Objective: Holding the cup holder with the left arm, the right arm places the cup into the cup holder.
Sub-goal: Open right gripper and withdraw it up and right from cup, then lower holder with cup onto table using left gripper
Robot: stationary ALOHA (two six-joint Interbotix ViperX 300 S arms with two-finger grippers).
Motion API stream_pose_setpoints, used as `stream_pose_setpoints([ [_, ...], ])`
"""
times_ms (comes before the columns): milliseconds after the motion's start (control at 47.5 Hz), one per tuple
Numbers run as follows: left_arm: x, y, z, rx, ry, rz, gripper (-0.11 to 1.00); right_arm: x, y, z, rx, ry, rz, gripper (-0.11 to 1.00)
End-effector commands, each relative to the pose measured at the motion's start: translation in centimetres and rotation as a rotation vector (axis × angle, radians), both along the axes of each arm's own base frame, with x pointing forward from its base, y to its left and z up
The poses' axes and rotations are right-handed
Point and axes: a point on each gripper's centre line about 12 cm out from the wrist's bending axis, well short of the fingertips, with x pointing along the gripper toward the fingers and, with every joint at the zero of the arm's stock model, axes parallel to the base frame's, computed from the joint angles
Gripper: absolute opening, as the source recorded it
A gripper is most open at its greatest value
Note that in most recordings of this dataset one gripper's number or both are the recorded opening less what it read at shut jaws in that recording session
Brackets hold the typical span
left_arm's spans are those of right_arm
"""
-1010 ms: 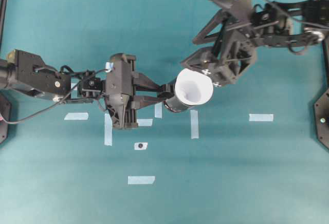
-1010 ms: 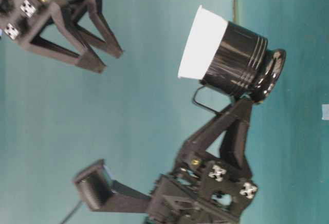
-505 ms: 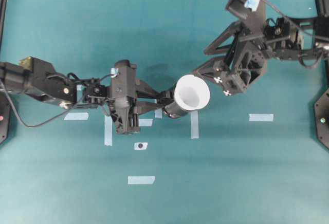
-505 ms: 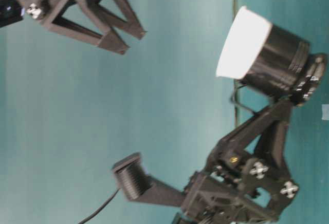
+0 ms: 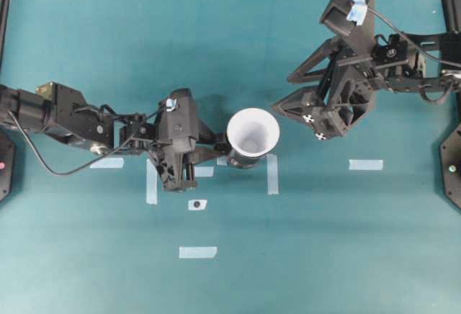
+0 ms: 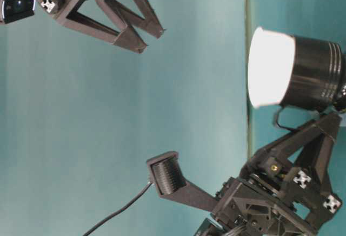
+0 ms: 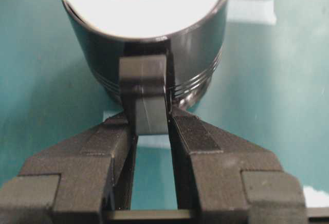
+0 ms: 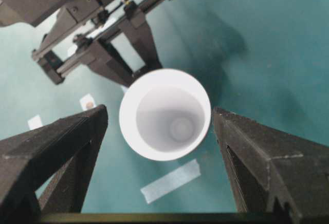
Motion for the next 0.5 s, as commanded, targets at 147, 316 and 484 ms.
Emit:
stream_pose_setpoints([
  [147,0.3,0.0,1.8,0.005,-0.018,-0.004,0.25,-0.5,0.2,1.7,-0.001,-0.057,-0.005,0.9],
  [316,0.3,0.0,2.4,0.006,-0.029,-0.004,0.25,-0.5,0.2,1.5,0.0,-0.053,-0.005,0.9],
  [484,0.5,0.0,2.5,0.006,-0.02,-0.004,0.25,-0.5,0.2,1.5,0.0,-0.053,-0.005,0.9],
])
